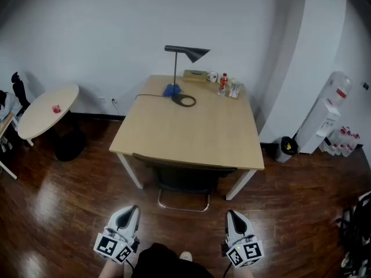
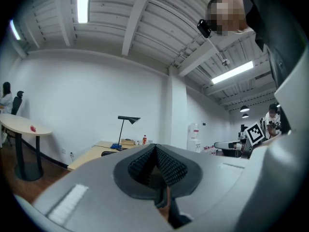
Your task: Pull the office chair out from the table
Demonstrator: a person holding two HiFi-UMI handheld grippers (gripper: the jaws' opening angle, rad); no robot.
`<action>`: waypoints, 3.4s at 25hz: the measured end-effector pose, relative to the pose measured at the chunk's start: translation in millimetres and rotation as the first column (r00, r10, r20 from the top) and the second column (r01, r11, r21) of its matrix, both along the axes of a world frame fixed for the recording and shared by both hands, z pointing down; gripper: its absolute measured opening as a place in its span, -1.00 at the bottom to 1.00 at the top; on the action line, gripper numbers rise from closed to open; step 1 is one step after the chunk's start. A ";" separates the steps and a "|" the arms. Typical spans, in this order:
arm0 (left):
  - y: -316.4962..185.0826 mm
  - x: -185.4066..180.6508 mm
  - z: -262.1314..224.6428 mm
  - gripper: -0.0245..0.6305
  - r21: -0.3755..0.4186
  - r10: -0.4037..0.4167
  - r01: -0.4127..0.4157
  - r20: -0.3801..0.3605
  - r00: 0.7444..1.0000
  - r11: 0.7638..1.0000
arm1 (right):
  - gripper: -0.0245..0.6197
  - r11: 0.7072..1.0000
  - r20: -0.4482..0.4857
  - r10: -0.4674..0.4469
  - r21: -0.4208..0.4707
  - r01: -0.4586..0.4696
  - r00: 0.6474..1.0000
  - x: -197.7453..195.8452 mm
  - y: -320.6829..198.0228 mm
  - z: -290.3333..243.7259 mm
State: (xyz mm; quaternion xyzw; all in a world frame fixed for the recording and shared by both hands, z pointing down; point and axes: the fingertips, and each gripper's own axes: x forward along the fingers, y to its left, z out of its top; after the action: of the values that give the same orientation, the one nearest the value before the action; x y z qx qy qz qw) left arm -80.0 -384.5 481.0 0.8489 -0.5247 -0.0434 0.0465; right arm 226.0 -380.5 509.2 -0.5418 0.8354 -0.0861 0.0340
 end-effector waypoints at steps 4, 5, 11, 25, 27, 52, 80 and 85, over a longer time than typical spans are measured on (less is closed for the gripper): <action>-27.1 -2.0 2.1 -0.92 -0.002 0.010 -0.010 0.039 0.999 1.000 | -0.88 1.000 -0.038 -0.025 0.008 0.025 0.999 -9.5 -23.9 3.4; -35.2 -2.0 3.5 -0.92 0.002 0.016 -0.016 0.051 0.999 1.000 | -0.88 0.999 -0.056 -0.036 0.005 0.037 0.998 -13.1 -31.2 4.4; -88.9 -11.2 1.0 -0.92 0.033 0.051 -0.054 0.086 0.995 0.998 | -0.86 0.998 -0.055 -0.065 0.004 0.066 0.996 -30.7 -81.3 -8.0; -179.6 -1.6 3.5 -0.92 0.043 0.153 -0.157 0.089 0.984 0.987 | -0.86 0.997 -0.118 -0.070 0.023 0.073 0.991 -44.6 -161.6 -18.1; -187.8 1.8 2.7 -0.92 0.051 0.172 -0.179 0.114 0.978 0.983 | -0.79 0.995 -0.152 -0.099 0.016 0.102 0.983 -51.2 -166.8 -14.6; -219.7 56.5 122.8 -0.01 -0.351 0.497 -0.530 0.853 0.159 0.772 | 0.15 0.857 -0.841 -0.492 -0.423 0.293 0.226 -87.3 -207.5 108.5; -227.5 46.5 170.7 -0.72 -0.454 0.456 -0.469 0.882 -0.117 0.758 | -0.71 0.786 -0.802 -0.591 -0.596 0.161 -0.084 -67.5 -208.8 152.9; -220.7 45.6 173.4 -0.74 -0.488 0.480 -0.438 0.866 -0.136 0.755 | -0.79 0.748 -0.761 -0.643 -0.648 0.146 -0.088 -67.1 -196.4 155.7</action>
State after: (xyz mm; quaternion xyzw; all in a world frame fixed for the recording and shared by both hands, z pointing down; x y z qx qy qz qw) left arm -34.4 -605.2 654.4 0.7693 -0.0796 0.5629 -0.2913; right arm 158.9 -576.9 665.0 -0.1627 0.7139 0.1436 -0.6658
